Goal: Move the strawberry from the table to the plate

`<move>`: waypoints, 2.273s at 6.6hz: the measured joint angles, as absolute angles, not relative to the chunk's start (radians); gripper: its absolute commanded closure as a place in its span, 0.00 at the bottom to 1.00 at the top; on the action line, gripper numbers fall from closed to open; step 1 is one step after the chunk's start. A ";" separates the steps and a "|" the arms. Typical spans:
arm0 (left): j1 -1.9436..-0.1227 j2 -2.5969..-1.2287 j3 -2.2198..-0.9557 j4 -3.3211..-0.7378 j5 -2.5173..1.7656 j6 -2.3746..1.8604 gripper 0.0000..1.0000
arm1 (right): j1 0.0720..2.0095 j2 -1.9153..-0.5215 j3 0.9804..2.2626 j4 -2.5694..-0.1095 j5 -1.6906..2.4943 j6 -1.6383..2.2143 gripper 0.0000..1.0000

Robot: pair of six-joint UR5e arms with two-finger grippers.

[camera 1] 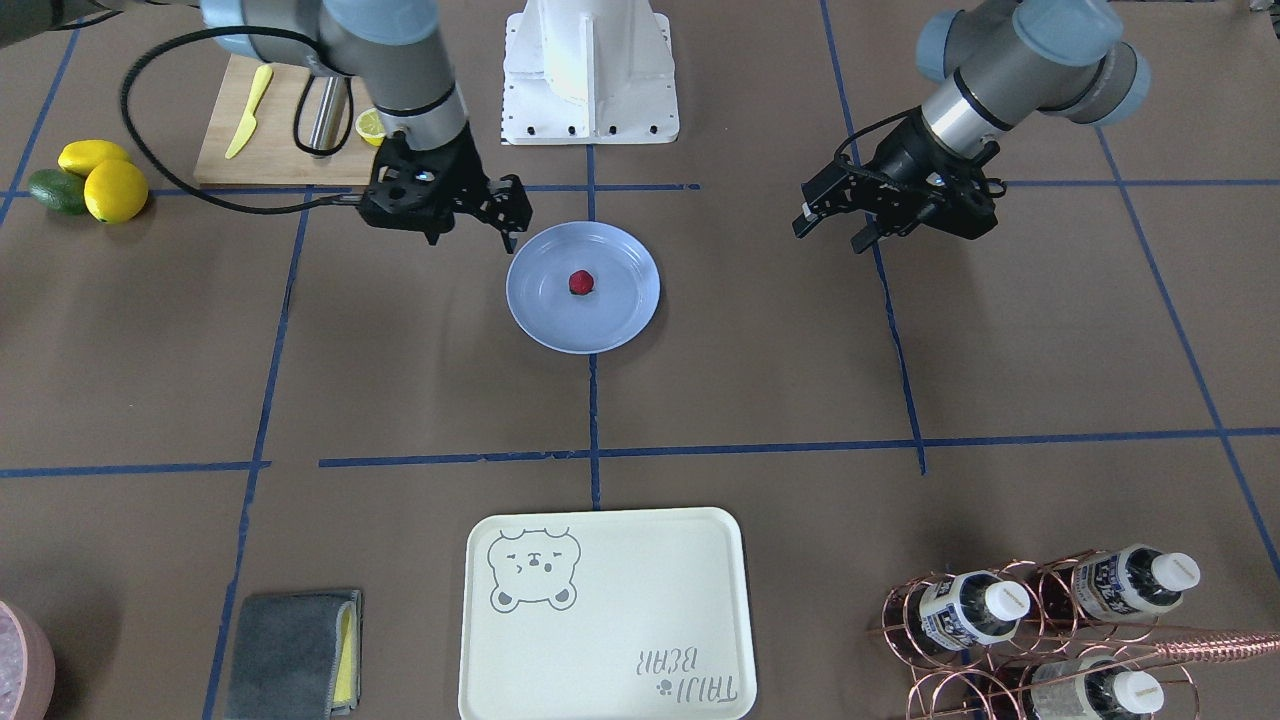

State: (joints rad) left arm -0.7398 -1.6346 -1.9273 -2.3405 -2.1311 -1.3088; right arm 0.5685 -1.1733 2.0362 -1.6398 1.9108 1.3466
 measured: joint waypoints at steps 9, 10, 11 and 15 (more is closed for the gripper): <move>-1.542 -1.510 -1.832 -1.588 -2.312 0.207 0.00 | 1.479 -1.717 1.935 -1.663 2.353 -0.024 0.00; -1.566 -1.535 -1.818 -1.480 -2.314 0.247 0.00 | 1.496 -1.732 1.931 -1.672 2.357 -0.050 0.00; -1.574 -1.526 -1.776 -1.446 -2.319 0.261 0.00 | 1.502 -1.745 1.929 -1.677 2.359 -0.059 0.00; -1.583 -1.529 -1.695 -1.481 -2.336 0.266 0.00 | 1.505 -1.743 1.869 -1.671 2.400 -0.111 0.00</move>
State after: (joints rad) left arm -1.5835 -1.5288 -1.6952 -1.4812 -2.3356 0.2660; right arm 1.5048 -1.7432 1.8689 -1.6712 2.3998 -0.1108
